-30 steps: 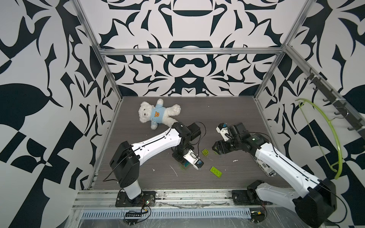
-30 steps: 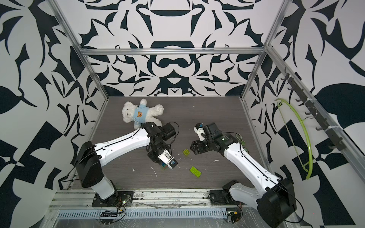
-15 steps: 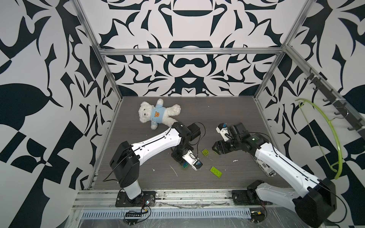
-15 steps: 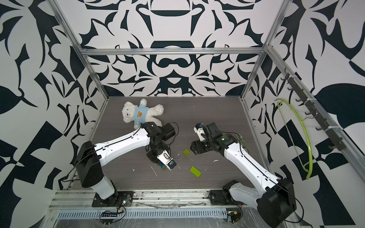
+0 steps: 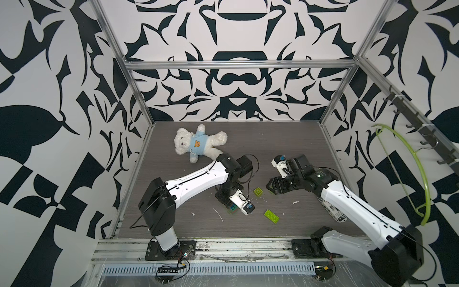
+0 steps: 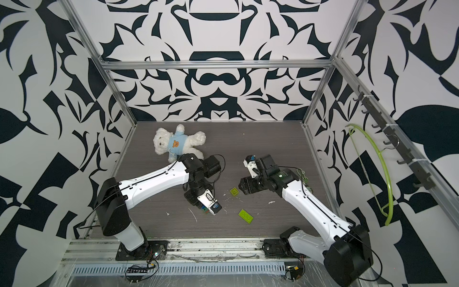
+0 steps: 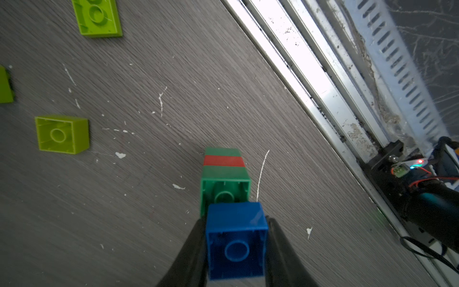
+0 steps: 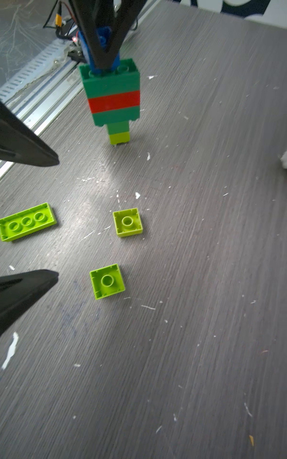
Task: Assemble a carrot with lego
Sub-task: Assemble the lego brick with the lego brick, then adjust the lego brick at the center of the board.
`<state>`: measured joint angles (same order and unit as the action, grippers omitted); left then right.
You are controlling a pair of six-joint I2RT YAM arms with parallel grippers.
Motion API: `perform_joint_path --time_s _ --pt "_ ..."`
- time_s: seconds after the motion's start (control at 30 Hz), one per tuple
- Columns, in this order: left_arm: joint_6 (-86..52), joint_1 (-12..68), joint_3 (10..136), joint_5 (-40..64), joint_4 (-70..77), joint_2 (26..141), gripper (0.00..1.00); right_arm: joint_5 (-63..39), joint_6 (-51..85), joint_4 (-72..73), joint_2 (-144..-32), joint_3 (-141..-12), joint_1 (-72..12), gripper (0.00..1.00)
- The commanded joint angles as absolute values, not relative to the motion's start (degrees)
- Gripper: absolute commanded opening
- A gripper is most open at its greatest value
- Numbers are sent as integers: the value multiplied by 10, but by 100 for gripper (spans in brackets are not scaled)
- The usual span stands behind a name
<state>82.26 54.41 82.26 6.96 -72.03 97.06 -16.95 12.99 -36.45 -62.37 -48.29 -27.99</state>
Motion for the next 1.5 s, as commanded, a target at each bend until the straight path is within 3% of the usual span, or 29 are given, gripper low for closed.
perform_joint_path --time_s 0.0,0.23,0.43,0.5,0.87,1.3,1.47 --pt "816 530 854 112 -742 943 0 -174 162 -265 -550 -435 -331 72" --pt "782 467 853 133 -763 889 0 39 170 6 -468 -274 -592 77" --pt "756 423 824 138 -743 848 0 253 87 229 -606 -211 -793 79" --pt "756 421 817 133 -735 841 0 286 64 283 -669 -219 -821 79" --pt "757 418 819 130 -741 851 0 330 48 479 -834 -220 -813 82" --pt "745 415 821 119 -753 860 0 227 51 596 -898 -193 -753 66" --pt "741 415 812 118 -752 853 0 198 45 621 -905 -175 -735 64"
